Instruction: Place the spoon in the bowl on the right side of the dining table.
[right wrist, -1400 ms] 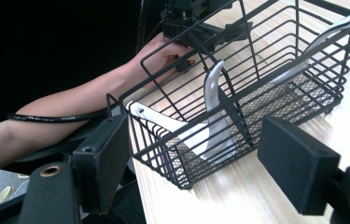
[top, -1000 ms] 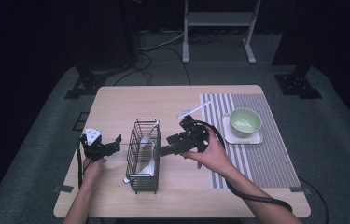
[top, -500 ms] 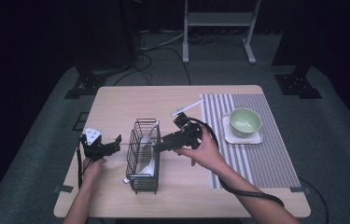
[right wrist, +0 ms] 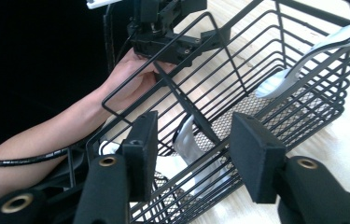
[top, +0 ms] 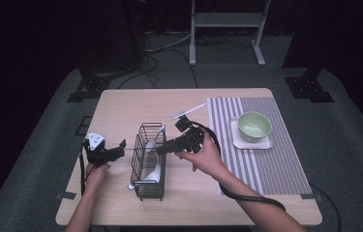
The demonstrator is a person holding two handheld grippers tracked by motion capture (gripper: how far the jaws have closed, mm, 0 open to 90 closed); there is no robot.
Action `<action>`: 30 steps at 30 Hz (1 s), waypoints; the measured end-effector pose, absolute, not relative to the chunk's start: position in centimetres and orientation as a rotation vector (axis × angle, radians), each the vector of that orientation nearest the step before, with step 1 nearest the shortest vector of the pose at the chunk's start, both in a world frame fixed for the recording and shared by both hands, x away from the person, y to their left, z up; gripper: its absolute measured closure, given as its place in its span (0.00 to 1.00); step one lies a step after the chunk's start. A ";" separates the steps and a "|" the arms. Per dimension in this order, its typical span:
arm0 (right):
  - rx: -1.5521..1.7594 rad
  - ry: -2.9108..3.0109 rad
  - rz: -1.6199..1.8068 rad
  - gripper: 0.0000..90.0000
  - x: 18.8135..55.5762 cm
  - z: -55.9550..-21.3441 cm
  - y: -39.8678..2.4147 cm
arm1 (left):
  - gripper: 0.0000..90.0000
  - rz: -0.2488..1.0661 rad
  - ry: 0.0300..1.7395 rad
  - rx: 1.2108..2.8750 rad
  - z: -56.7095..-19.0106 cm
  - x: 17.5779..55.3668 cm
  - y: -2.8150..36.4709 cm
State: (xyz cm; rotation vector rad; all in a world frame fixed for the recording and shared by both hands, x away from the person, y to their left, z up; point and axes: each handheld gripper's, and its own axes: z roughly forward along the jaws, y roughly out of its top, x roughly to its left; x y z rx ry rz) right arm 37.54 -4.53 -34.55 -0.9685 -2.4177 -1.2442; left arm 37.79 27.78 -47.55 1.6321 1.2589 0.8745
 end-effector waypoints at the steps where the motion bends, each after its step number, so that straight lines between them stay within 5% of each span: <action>1: -0.983 -2.414 -1.243 0.64 37.6 -34.5 -4.5 | 0.01 0.875 1.259 1.632 -47.6 37.8 27.8; 13: -0.969 -2.423 -1.265 0.89 37.2 -34.2 -4.3 | 0.01 0.876 1.259 1.635 -47.5 37.8 27.7; 30: -0.955 -2.353 -1.327 0.95 36.7 -33.7 -4.7 | 0.01 0.875 1.257 1.636 -47.6 37.8 27.7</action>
